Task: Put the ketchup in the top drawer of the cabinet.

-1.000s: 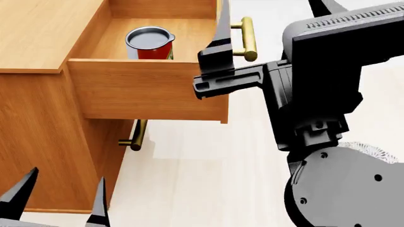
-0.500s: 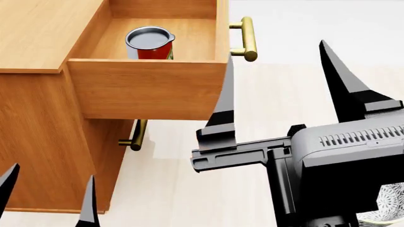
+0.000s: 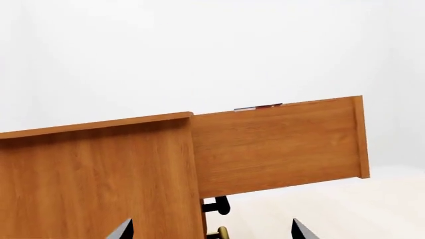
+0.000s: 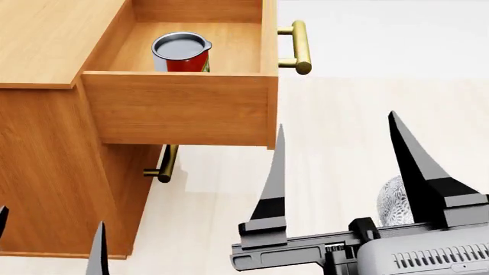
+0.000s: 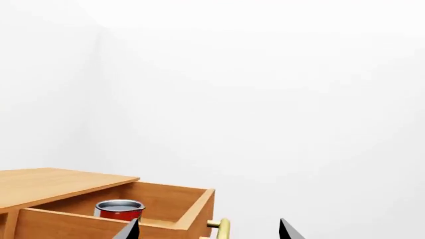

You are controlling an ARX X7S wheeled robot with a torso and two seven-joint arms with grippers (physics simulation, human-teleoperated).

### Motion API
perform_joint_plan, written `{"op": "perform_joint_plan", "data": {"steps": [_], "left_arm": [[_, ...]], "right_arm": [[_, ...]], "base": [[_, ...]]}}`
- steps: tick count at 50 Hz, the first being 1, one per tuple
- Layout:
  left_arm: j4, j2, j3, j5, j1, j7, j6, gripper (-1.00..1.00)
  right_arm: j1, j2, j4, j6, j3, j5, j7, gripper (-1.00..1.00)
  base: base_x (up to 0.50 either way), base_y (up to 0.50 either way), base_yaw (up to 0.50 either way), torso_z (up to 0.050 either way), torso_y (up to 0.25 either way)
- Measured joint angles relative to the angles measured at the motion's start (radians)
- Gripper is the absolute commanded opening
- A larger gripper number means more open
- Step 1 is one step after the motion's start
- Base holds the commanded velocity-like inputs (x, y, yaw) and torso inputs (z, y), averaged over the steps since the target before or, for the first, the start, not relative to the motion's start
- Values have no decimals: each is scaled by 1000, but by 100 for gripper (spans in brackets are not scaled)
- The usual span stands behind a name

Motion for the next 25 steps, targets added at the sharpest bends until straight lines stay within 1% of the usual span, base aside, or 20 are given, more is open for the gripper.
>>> {"op": "perform_joint_plan", "data": {"steps": [25], "left_arm": [[22,-15,0,9,32,-13,26,100]], "right_arm": [[-63,1,-16,-17,-9,-46,25,100]], "base": [[0,0,0,0,0]]}}
